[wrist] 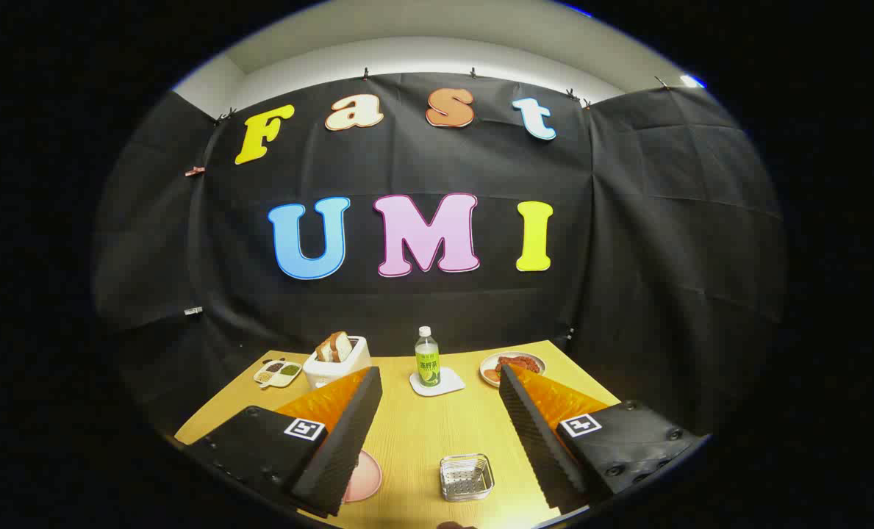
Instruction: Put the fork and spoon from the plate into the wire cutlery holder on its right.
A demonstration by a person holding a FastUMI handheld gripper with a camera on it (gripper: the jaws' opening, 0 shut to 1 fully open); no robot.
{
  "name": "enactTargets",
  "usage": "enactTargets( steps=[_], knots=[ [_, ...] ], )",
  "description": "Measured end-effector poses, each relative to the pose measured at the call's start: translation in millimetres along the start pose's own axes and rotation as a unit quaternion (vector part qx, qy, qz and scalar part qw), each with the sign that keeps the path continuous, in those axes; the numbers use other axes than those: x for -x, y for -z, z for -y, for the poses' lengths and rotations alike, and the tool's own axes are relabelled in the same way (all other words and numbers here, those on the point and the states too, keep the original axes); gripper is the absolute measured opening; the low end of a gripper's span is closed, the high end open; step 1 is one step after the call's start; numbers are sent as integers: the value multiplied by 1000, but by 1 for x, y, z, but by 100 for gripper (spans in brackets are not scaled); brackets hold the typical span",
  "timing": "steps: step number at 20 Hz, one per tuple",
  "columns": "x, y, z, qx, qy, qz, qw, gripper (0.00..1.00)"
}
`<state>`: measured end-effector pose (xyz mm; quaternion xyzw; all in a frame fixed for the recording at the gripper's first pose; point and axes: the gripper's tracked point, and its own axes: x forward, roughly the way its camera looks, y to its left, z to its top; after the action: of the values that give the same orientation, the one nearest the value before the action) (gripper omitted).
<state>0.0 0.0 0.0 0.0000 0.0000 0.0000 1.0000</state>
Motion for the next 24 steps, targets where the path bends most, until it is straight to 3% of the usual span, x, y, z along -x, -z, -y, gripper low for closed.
enactTargets(
  steps=[16,20,24],
  knots=[
    [-28,15,15,-14,23,-28,999,100],
    [-35,29,-1,-9,4,-45,999,99],
    [-49,74,-40,3,-41,-110,993,100]
  ],
)
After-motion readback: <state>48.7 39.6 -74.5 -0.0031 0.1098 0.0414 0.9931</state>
